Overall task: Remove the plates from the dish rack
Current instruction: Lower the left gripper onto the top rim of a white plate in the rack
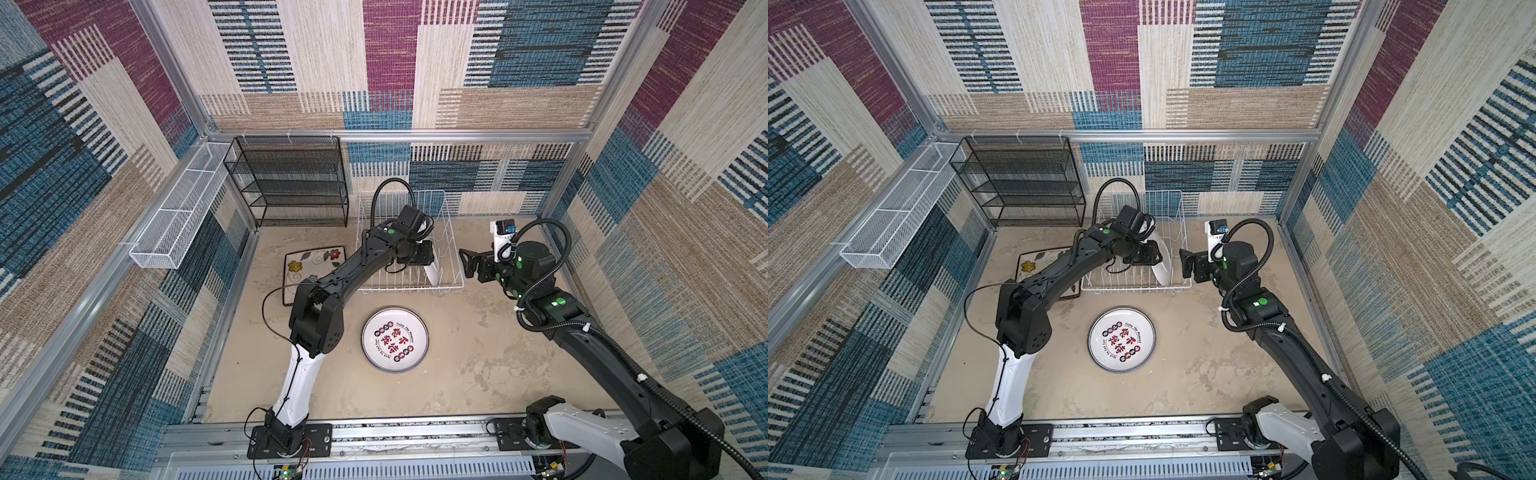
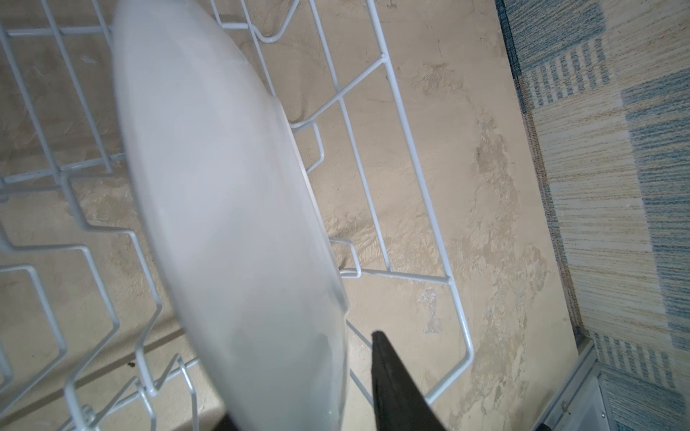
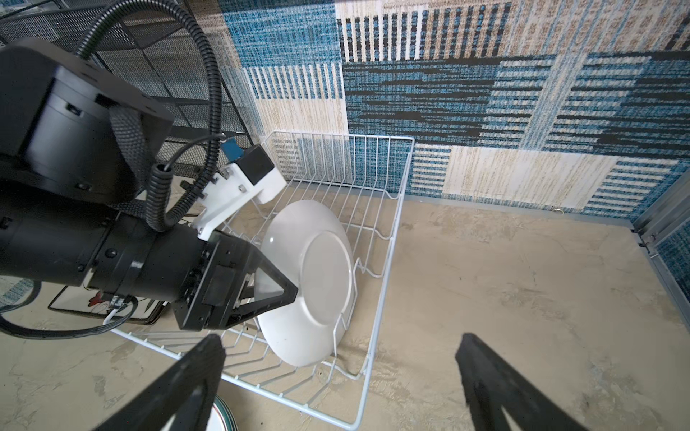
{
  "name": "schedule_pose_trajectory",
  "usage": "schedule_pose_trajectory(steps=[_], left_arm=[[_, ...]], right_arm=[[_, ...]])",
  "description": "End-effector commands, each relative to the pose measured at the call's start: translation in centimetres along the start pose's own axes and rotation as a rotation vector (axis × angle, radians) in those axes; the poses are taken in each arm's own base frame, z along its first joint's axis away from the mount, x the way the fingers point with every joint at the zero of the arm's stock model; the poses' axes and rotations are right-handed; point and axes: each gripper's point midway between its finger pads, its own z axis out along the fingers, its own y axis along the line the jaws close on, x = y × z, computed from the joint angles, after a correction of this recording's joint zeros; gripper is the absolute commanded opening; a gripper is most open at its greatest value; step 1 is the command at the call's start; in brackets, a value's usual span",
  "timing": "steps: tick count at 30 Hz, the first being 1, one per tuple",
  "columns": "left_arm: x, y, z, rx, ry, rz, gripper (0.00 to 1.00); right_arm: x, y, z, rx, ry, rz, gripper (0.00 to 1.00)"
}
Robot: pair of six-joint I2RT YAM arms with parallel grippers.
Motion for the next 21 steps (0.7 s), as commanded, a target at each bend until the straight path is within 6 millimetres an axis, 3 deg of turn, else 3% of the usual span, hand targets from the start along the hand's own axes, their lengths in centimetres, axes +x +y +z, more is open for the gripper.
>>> schedule_pose_trajectory(steps=[1,12,21], left_arm=[[-0.1,-0.2,0.3,0.016,-0.008,-0.049,0.32],[-0.4,-0.6,0.3,0.047,-0.032,-0.101,0.01],[-1.2,-1.6,-1.0,0.088,-0.063,-0.102,0.00]], right_arm=[[-0.6,0.2,-0.3,-0.008,-0.029,0.005,0.99],[-0.7,0.0,-0.5,0.000,-0.038,-0.017,0.99],[-1.0,0.0,-0.5,0.002,-0.040,-0.011,0.99]])
